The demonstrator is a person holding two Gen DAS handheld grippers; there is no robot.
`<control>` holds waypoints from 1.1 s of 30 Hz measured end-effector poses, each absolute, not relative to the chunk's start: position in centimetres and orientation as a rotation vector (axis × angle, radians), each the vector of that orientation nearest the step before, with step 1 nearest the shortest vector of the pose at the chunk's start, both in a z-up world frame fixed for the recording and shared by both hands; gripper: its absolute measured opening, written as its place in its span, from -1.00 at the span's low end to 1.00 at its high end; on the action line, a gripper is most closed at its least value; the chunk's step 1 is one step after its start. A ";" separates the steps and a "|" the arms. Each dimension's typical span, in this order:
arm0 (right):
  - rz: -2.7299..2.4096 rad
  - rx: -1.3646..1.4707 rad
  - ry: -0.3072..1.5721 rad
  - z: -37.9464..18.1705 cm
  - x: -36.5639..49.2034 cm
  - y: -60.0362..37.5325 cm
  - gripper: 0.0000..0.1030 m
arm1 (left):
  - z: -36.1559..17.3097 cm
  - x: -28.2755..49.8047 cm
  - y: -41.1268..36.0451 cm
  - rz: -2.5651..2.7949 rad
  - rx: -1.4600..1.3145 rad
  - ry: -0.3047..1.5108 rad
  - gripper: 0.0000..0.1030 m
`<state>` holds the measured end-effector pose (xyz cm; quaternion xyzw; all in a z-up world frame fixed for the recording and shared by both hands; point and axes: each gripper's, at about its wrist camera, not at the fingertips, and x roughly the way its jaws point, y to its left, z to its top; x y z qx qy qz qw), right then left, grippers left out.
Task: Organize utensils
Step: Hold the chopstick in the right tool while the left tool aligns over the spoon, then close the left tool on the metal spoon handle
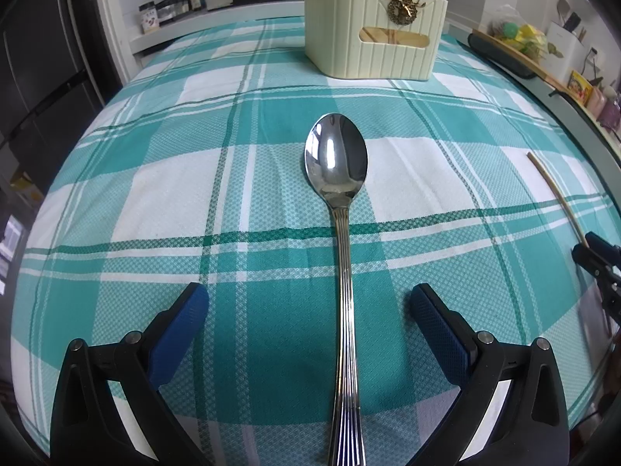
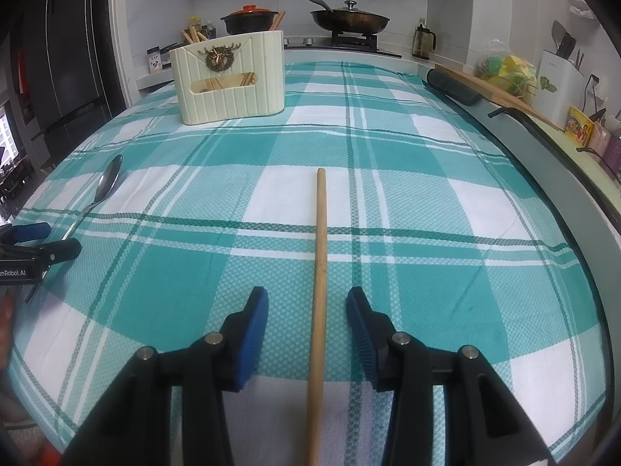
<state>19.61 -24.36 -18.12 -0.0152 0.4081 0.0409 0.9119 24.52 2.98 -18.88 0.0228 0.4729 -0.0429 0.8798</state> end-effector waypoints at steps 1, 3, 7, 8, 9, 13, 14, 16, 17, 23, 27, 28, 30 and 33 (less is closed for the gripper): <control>0.084 -0.031 0.841 -18.1 19.7 -24.4 -0.16 | -18.9 24.5 3.0 -0.093 0.047 0.986 0.99; 0.085 -0.031 0.843 -18.1 19.6 -24.4 -0.16 | -18.8 24.6 3.1 -0.108 0.046 0.993 0.99; 0.099 -0.026 0.878 -17.9 20.0 -24.6 -0.16 | -17.9 24.7 3.9 -0.183 0.035 1.015 0.98; 0.107 -0.016 0.898 -17.7 20.2 -24.7 -0.16 | -17.4 24.8 4.2 -0.203 0.016 1.009 0.98; 0.117 0.006 0.916 -17.5 20.4 -25.1 -0.16 | -16.9 25.0 4.5 -0.221 -0.002 1.002 0.98; 0.148 0.100 0.951 -16.9 21.2 -26.6 -0.16 | -15.6 26.6 4.5 -0.270 -0.011 0.998 0.98; 0.154 0.101 0.956 -16.8 21.4 -26.7 -0.16 | -15.5 27.2 4.3 -0.282 -0.009 1.004 0.98; 0.166 0.084 0.965 -16.5 22.2 -26.8 -0.16 | -15.8 28.6 3.8 -0.297 -0.002 1.027 0.98; 0.176 0.074 0.973 -16.4 22.5 -26.8 -0.16 | -16.2 29.3 3.6 -0.293 0.003 1.043 0.98; 0.215 0.011 1.045 -16.6 25.0 -26.5 -0.16 | -17.7 32.2 2.2 -0.274 0.025 1.102 0.96; 0.218 -0.047 1.074 -17.2 26.5 -25.7 -0.16 | -18.0 33.0 1.5 -0.252 0.062 1.100 0.85; 0.219 -0.074 1.077 -17.3 26.9 -25.3 -0.16 | -18.0 33.1 1.3 -0.242 0.080 1.093 0.73; 0.210 -0.110 1.073 -17.3 27.5 -24.6 -0.30 | -17.9 33.4 1.0 -0.227 0.116 1.078 0.51; 0.208 -0.129 1.066 -17.2 28.5 -24.0 -0.77 | -17.4 33.7 0.9 -0.238 0.115 1.064 -0.17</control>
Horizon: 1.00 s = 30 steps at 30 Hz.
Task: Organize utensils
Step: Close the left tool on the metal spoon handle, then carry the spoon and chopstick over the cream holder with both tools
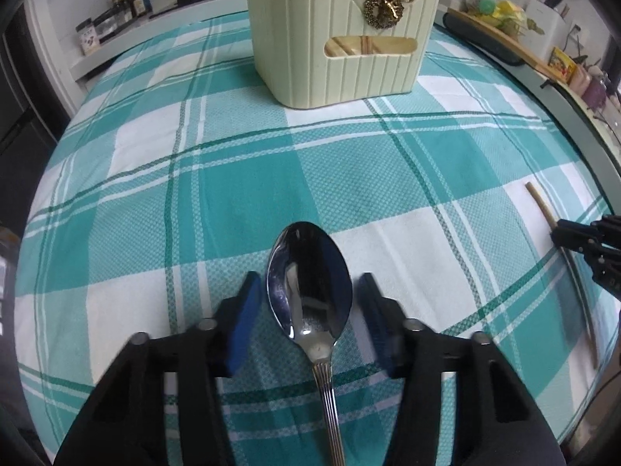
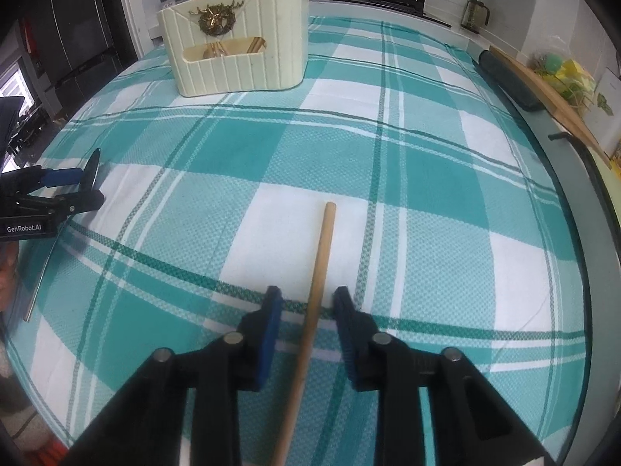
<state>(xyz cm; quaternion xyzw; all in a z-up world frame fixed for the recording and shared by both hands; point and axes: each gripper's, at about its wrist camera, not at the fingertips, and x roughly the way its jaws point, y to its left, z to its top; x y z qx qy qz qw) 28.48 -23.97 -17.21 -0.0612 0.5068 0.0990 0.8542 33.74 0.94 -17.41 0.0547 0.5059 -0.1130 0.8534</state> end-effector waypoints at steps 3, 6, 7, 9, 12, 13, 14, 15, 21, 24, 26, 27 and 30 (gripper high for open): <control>0.197 -0.094 1.067 -17.2 29.6 -24.0 -0.86 | -17.1 33.9 1.3 -0.236 0.077 1.070 -0.18; 0.203 -0.026 1.052 -16.5 29.9 -24.5 -0.86 | -15.5 32.9 1.9 -0.233 0.051 1.020 -0.18; 0.215 0.000 1.031 -15.9 29.6 -24.6 -0.86 | -14.7 32.5 2.0 -0.236 0.042 0.998 -0.18; 0.232 0.029 0.977 -14.3 28.9 -24.7 -0.86 | -12.7 31.4 2.3 -0.240 0.029 0.947 -0.18; 0.246 0.065 0.901 -11.6 27.6 -25.1 -0.86 | -9.5 29.5 2.9 -0.253 0.006 0.866 -0.18; 0.252 0.076 0.875 -10.7 27.1 -25.2 -0.86 | -8.5 28.8 3.1 -0.259 -0.001 0.839 -0.18; 0.257 0.084 0.852 -9.8 26.7 -25.3 -0.86 | -7.5 28.2 3.3 -0.265 -0.007 0.815 -0.18; 0.264 0.091 0.825 -8.8 26.1 -25.3 -0.86 | -6.6 27.6 3.4 -0.269 -0.012 0.790 -0.18; 0.265 0.069 0.662 -4.6 22.7 -24.9 -0.86 | -2.7 25.1 4.1 -0.286 -0.048 0.682 -0.19; 0.257 0.055 0.593 -3.2 21.7 -24.5 -0.86 | -1.3 24.7 4.1 -0.299 -0.062 0.648 -0.19; 0.252 0.048 0.554 -2.3 21.4 -24.2 -0.86 | -0.4 24.5 4.0 -0.307 -0.067 0.632 -0.19; 0.250 0.048 0.538 -1.9 21.3 -24.0 -0.86 | 0.0 24.6 4.1 -0.313 -0.069 0.627 -0.19; 0.251 0.054 0.508 -1.0 21.4 -23.8 -0.86 | 1.1 25.0 4.3 -0.327 -0.078 0.618 -0.19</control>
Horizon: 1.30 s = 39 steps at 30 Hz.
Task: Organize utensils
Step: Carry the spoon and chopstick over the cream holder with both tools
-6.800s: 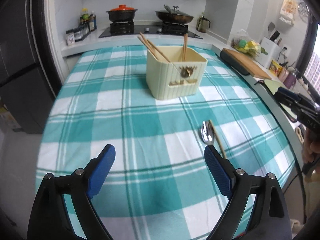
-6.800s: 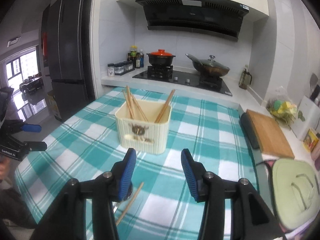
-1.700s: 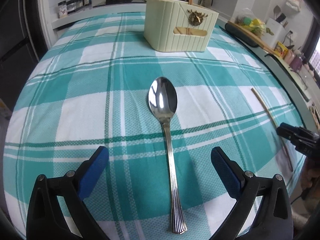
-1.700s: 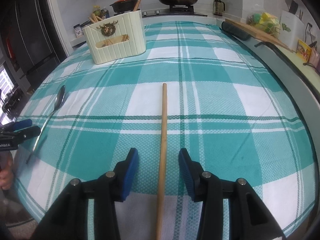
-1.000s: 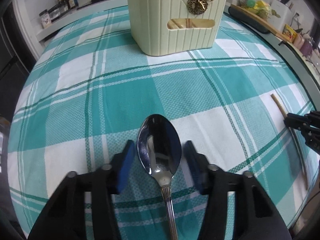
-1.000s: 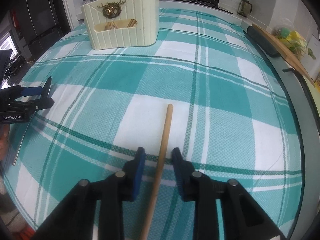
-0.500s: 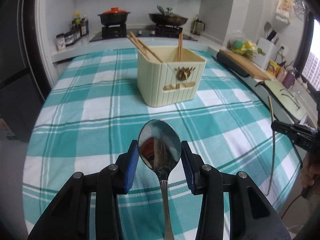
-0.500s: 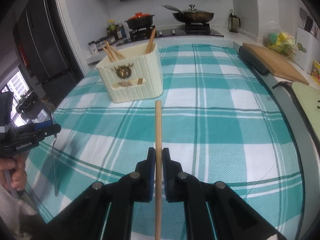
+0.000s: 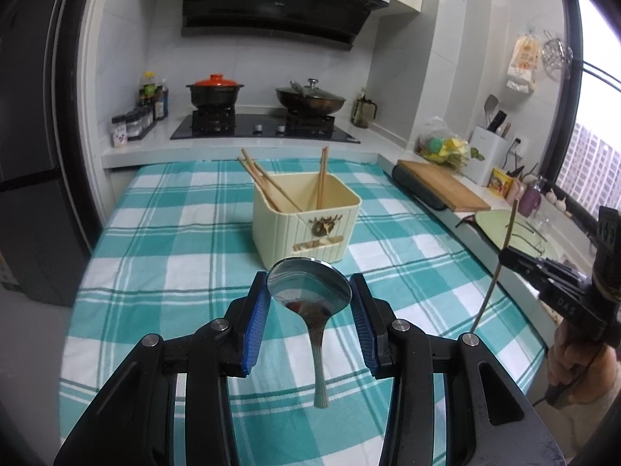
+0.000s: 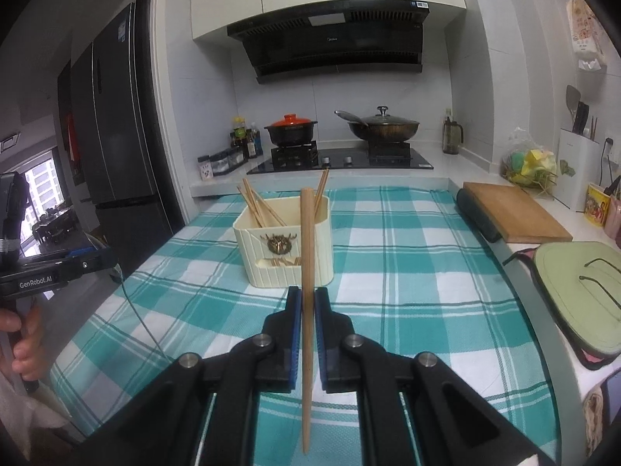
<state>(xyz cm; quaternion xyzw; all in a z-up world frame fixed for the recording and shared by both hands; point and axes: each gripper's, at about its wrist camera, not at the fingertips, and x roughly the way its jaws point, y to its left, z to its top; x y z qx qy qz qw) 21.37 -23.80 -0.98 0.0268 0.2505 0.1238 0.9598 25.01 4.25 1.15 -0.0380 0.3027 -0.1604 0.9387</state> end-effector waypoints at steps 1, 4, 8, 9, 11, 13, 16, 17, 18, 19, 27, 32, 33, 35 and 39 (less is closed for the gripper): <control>0.254 0.053 0.501 -0.6 21.5 -23.7 -0.86 | 1.5 25.1 4.3 -0.331 -0.079 0.616 -0.19; 0.257 0.040 0.492 0.1 22.1 -23.4 -0.86 | 2.4 25.6 4.3 -0.324 -0.069 0.603 -0.19; 0.264 0.038 0.494 0.7 22.9 -23.4 -0.86 | 3.2 25.9 4.3 -0.317 -0.057 0.592 -0.19; 0.267 0.040 0.496 0.7 23.1 -23.5 -0.86 | 3.3 26.1 4.3 -0.317 -0.055 0.593 -0.19; 0.272 0.045 0.500 0.8 23.4 -23.5 -0.86 | 3.4 26.3 4.2 -0.310 -0.050 0.594 -0.19; 0.276 0.045 0.506 0.8 23.7 -23.4 -0.86 | 3.2 26.5 4.1 -0.300 -0.041 0.599 -0.19; 0.283 0.051 0.516 0.5 24.0 -23.3 -0.86 | 3.0 26.8 3.9 -0.288 -0.028 0.607 -0.19; 0.286 0.055 0.521 0.4 24.1 -23.2 -0.86 | 2.9 26.9 3.7 -0.285 -0.024 0.610 -0.19; 0.290 0.059 0.525 0.3 24.2 -23.2 -0.86 | 2.9 26.9 3.7 -0.283 -0.020 0.612 -0.19; 0.294 0.061 0.528 0.2 24.2 -23.2 -0.86 | 2.9 27.0 3.6 -0.280 -0.018 0.612 -0.19; 0.294 0.047 0.542 0.0 24.8 -23.0 -0.86 | 3.0 27.2 3.1 -0.257 0.018 0.601 -0.19; 0.291 0.043 0.553 -0.3 25.1 -23.0 -0.86 | 3.1 27.6 2.9 -0.259 0.030 0.603 -0.19; 0.290 0.042 0.555 -0.3 25.2 -23.0 -0.86 | 3.2 27.6 2.9 -0.264 0.026 0.605 -0.19; 0.286 0.040 0.558 -0.4 25.5 -23.1 -0.86 | 3.7 27.9 3.2 -0.282 0.009 0.610 -0.19; 0.283 0.048 0.555 0.5 27.3 -23.6 -0.86 | 6.8 29.5 4.1 -0.324 -0.048 0.588 -0.19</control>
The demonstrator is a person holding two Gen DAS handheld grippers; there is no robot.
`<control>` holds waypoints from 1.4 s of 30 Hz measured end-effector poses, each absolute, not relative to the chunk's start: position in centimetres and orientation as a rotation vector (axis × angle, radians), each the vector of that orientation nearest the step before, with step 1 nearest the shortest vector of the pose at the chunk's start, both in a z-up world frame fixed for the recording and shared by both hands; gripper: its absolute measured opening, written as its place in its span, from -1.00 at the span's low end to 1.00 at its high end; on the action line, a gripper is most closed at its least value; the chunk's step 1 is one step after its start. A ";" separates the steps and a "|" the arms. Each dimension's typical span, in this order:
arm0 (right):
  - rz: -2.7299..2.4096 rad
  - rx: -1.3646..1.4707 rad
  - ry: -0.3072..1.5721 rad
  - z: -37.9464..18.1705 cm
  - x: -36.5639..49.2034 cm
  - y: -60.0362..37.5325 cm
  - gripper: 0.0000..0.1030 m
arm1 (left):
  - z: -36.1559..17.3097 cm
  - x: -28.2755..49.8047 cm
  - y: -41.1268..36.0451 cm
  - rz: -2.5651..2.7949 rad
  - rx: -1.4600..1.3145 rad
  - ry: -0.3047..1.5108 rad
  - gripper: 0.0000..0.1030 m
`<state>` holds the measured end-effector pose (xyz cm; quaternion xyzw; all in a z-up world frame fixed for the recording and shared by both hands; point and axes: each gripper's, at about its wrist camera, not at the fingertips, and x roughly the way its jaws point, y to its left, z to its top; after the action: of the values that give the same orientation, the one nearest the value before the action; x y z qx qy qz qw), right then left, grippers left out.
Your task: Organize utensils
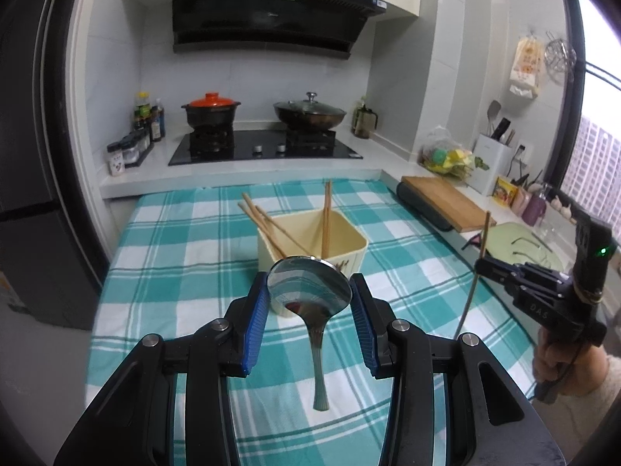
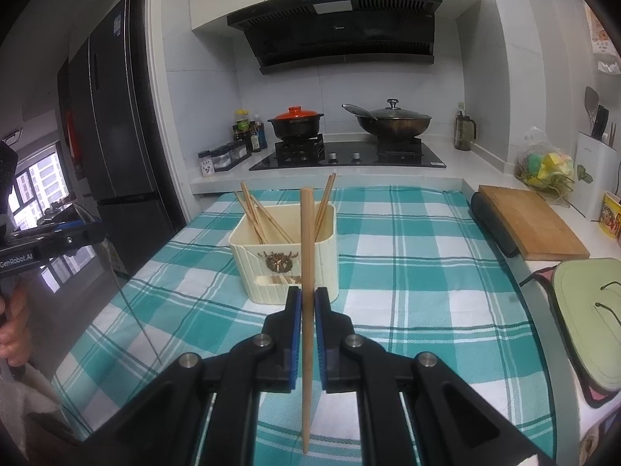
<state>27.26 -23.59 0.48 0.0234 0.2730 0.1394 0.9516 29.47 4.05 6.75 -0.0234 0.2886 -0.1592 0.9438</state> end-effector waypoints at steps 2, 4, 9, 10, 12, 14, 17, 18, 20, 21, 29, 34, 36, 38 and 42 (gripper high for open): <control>0.281 0.050 0.527 2.1 28.8 -23.9 -0.86 | 8.9 30.7 4.2 -0.333 -0.069 0.551 -0.19; 0.281 0.049 0.484 4.2 30.9 -24.2 -0.86 | 11.0 32.2 3.9 -0.332 -0.077 0.499 -0.19; 0.288 0.101 0.391 8.5 37.4 -24.3 -0.86 | 13.8 37.8 2.4 -0.324 -0.117 0.415 -0.19; 0.292 0.124 0.377 9.0 38.6 -24.2 -0.86 | 13.8 39.2 2.1 -0.311 -0.116 0.407 -0.19; 0.300 0.152 0.343 9.6 41.1 -23.9 -0.86 | 13.2 41.9 1.3 -0.285 -0.110 0.408 -0.19; 0.318 0.157 0.320 9.5 43.4 -23.0 -0.86 | 11.8 44.7 0.7 -0.276 -0.109 0.439 -0.19; 0.335 0.148 0.337 7.9 46.6 -21.5 -0.86 | 8.5 48.5 0.3 -0.265 -0.123 0.523 -0.19; 0.343 0.144 0.356 7.1 47.7 -21.1 -0.86 | 7.2 49.5 0.2 -0.259 -0.127 0.553 -0.19; 0.354 0.126 0.393 5.2 49.5 -20.3 -0.86 | 4.8 51.1 0.0 -0.245 -0.135 0.610 -0.19; 0.367 0.113 0.417 4.1 50.5 -19.9 -0.86 | 3.7 51.8 0.1 -0.240 -0.139 0.638 -0.19; 0.404 0.088 0.705 -3.7 55.5 -17.9 -0.86 | -1.2 53.6 -0.2 -0.186 -0.108 0.763 -0.14; 0.376 0.105 0.707 -3.5 54.7 -18.1 -0.81 | 1.1 50.2 0.8 -0.167 -0.070 0.665 0.39; 0.360 0.097 0.683 -2.3 53.7 -18.4 -0.61 | 2.6 47.9 1.2 -0.164 -0.045 0.618 0.55; 0.340 0.092 0.648 -0.4 51.9 -19.0 -0.29 | 3.9 45.1 1.5 -0.142 -0.013 0.568 0.85; 0.328 0.062 0.567 3.5 46.1 -20.1 0.15 | 5.6 38.7 0.9 -0.056 0.081 0.462 0.99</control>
<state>46.14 -20.05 3.48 0.0306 0.2786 0.1609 0.9463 38.73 0.86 5.63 0.0399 0.2289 -0.0278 0.9722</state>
